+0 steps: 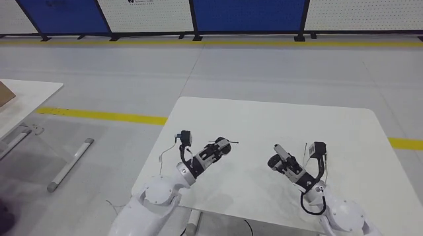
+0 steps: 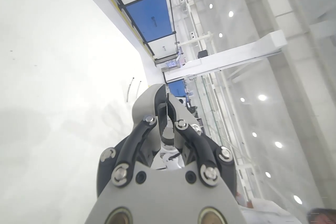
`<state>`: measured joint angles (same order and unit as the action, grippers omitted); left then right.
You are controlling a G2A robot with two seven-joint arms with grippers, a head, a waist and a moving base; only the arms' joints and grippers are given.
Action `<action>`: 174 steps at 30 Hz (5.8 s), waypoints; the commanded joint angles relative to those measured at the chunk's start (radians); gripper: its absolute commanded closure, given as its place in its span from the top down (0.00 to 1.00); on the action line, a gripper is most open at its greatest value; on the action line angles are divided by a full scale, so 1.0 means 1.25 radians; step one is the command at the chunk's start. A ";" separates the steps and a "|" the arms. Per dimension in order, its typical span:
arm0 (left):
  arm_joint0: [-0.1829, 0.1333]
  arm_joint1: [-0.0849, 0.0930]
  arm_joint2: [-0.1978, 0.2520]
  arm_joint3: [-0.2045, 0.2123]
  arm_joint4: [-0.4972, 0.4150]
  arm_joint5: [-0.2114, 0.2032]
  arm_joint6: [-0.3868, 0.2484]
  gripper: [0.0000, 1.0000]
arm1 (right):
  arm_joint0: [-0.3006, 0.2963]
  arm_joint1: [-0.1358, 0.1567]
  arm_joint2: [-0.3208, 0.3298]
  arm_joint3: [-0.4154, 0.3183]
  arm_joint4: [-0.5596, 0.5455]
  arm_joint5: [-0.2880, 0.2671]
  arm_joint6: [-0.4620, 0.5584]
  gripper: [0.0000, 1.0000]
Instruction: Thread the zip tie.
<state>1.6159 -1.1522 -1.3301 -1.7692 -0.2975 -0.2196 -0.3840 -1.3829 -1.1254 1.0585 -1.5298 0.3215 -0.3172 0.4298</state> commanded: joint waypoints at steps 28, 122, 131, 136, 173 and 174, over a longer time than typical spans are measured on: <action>0.121 0.001 -0.150 -0.253 -0.232 -0.096 -0.095 0.00 | 0.000 0.000 0.000 0.000 0.000 0.000 0.000 1.00; 0.088 0.000 -0.083 -0.245 0.217 -0.038 0.012 0.00 | 0.000 0.000 0.000 0.000 0.000 0.000 0.000 1.00; 0.033 -0.002 -0.018 -0.116 0.280 -0.008 -0.004 0.00 | 0.000 0.000 0.000 0.000 0.000 0.000 0.000 1.00; 0.011 -0.004 0.005 -0.078 0.303 -0.013 0.000 0.00 | 0.000 0.000 0.000 0.000 0.000 0.000 0.000 1.00; -0.034 -0.008 0.061 -0.013 0.420 0.040 0.043 0.00 | -0.005 0.014 0.057 -0.039 -0.031 0.064 0.058 1.00; -0.034 -0.008 0.061 -0.013 0.420 0.040 0.043 0.00 | -0.006 0.019 0.075 -0.048 -0.066 0.091 0.065 1.00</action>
<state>1.5739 -1.1622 -1.2535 -1.7850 0.2277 -0.1691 -0.3307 -1.3906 -1.1069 1.1308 -1.5825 0.2892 -0.2366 0.5001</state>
